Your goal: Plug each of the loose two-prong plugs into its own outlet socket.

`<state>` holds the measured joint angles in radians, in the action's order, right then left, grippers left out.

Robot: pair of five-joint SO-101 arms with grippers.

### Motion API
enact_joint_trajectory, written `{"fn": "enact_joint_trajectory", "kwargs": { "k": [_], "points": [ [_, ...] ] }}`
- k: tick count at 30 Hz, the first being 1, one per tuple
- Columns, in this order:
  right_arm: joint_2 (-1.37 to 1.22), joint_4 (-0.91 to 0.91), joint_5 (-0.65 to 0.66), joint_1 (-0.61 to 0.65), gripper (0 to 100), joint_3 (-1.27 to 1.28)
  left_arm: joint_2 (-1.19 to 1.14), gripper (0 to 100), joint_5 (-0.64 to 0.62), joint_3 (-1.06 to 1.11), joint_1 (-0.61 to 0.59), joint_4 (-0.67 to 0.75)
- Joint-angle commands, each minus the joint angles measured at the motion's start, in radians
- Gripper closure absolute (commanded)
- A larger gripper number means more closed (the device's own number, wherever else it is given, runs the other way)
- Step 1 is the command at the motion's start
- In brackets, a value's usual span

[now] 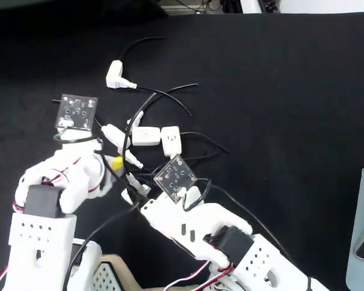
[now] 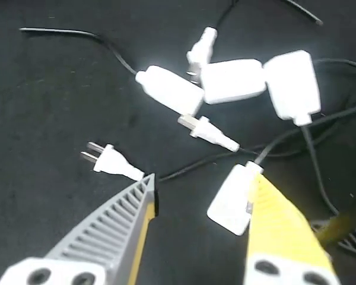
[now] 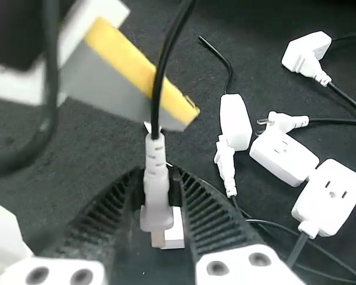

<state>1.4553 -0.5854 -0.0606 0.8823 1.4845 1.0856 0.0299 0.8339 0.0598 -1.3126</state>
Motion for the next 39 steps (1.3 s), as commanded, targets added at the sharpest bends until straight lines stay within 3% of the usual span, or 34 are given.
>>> {"fn": "enact_joint_trajectory", "kwargs": {
  "k": [1, 6, 14, 18, 22, 26, 31, 39],
  "points": [
    [0.004, -0.005, -0.026, 0.009, 98.6, -0.033, 0.020, 75, -0.005, -0.067, 0.094, -0.046],
    [0.004, -0.005, -0.026, 0.009, 98.6, -0.031, 0.121, 75, 0.002, -0.044, 0.160, -0.046],
    [0.004, -0.006, -0.026, 0.009, 98.6, -0.031, 0.296, 75, 0.092, 0.028, 0.157, -0.046],
    [0.002, -0.034, -0.026, 0.011, 98.6, -0.030, 0.302, 75, 0.091, 0.028, 0.012, -0.037],
    [0.002, -0.040, -0.025, 0.011, 98.6, -0.025, 0.307, 75, 0.083, 0.061, -0.183, 0.035],
    [-0.054, -0.031, -0.028, 0.014, 98.6, -0.031, 0.308, 75, 0.038, 0.147, -0.295, 0.130],
    [-0.266, 0.101, -0.028, 0.015, 98.6, -0.056, 0.308, 75, -0.058, 0.234, -0.335, 0.219],
    [-0.605, 0.316, -0.061, 0.026, 98.6, -0.131, 0.308, 75, -0.057, 0.243, -0.334, 0.215]
  ]
}}
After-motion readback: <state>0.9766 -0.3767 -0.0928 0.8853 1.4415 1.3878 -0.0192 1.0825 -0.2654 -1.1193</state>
